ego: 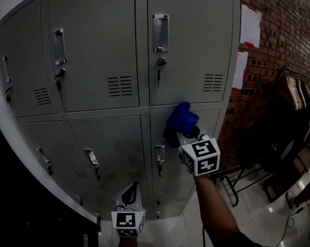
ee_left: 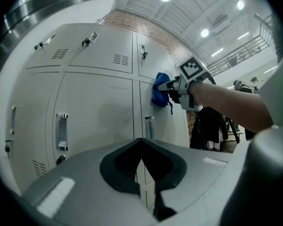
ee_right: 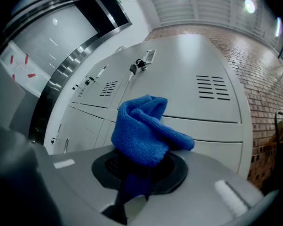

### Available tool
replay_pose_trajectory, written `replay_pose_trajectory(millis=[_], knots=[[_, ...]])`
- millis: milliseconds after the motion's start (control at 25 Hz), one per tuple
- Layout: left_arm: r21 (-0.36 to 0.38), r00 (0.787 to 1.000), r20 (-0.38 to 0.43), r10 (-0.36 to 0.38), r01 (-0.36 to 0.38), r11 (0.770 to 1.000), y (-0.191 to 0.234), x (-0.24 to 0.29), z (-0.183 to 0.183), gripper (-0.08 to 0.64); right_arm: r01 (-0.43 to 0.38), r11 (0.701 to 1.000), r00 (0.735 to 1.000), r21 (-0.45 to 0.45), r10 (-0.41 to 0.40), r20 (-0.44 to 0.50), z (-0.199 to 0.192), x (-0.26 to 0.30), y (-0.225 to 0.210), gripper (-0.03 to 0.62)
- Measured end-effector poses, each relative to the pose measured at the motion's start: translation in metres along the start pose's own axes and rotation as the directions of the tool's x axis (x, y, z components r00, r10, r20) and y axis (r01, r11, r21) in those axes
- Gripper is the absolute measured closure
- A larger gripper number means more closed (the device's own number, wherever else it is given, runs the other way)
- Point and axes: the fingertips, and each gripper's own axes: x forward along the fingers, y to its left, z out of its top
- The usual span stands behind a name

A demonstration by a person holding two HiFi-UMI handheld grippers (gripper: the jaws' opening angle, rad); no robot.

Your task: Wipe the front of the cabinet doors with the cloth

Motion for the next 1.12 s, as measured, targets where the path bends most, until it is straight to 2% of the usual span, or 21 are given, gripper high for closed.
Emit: replay_pose_trajectory(millis=[200, 440, 800, 1120], knots=[[0.0, 1.0, 0.004, -0.012, 0.012, 1.0, -0.009, 0.002, 0.003, 0.545, 0.06, 0.998, 0.998, 0.014, -0.059, -0.019, -0.012, -0.015, -0.04, 0.518], [0.009, 0.999, -0.006, -0.037, 0.037, 0.999, -0.02, 0.006, -0.001, 0.545, 0.095, 0.995, 0.993, 0.011, -0.095, -0.064, -0.019, -0.028, -0.072, 0.518], [0.014, 0.999, -0.008, -0.037, 0.037, 0.999, -0.022, 0.004, -0.001, 0.545, 0.17, 0.985, 0.983, 0.022, -0.168, -0.078, -0.035, -0.049, -0.119, 0.515], [0.02, 0.999, -0.005, -0.043, 0.043, 0.999, -0.026, 0.001, 0.003, 0.545, 0.217, 0.976, 0.968, -0.026, -0.219, -0.124, -0.044, -0.06, -0.144, 0.515]])
